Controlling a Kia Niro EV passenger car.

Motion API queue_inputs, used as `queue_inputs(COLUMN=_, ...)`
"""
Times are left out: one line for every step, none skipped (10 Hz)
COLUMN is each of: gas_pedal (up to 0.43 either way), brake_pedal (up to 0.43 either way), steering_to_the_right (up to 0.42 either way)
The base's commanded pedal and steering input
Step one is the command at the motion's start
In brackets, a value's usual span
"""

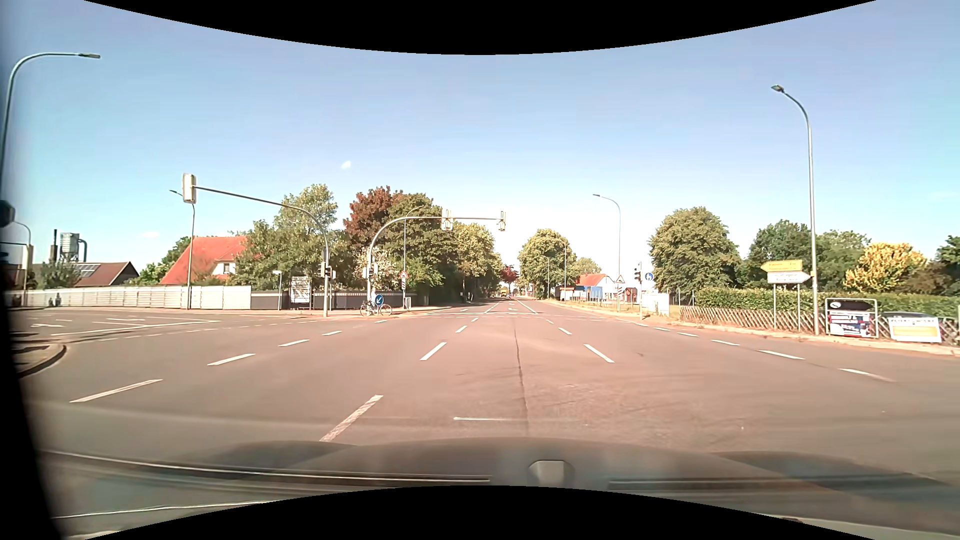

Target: Follow the waypoints while adhering to traffic rules and regulations

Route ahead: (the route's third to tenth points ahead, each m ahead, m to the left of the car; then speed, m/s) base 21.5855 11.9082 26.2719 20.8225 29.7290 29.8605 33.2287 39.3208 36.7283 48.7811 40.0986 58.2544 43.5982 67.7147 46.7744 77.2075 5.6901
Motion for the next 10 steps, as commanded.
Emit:
queue_inputs(gas_pedal=0.228, brake_pedal=0.006, steering_to_the_right=-0.022)
queue_inputs(gas_pedal=0.228, brake_pedal=0.006, steering_to_the_right=-0.031)
queue_inputs(gas_pedal=0.228, brake_pedal=0.006, steering_to_the_right=-0.045)
queue_inputs(gas_pedal=0.228, brake_pedal=0.006, steering_to_the_right=-0.059)
queue_inputs(gas_pedal=0.228, brake_pedal=0.006, steering_to_the_right=-0.075)
queue_inputs(gas_pedal=0.220, brake_pedal=0.006, steering_to_the_right=-0.087)
queue_inputs(gas_pedal=0.209, brake_pedal=0.006, steering_to_the_right=-0.106)
queue_inputs(gas_pedal=0.177, brake_pedal=0.006, steering_to_the_right=-0.124)
queue_inputs(gas_pedal=0.169, brake_pedal=0.006, steering_to_the_right=-0.138)
queue_inputs(gas_pedal=0.169, brake_pedal=0.006, steering_to_the_right=-0.152)
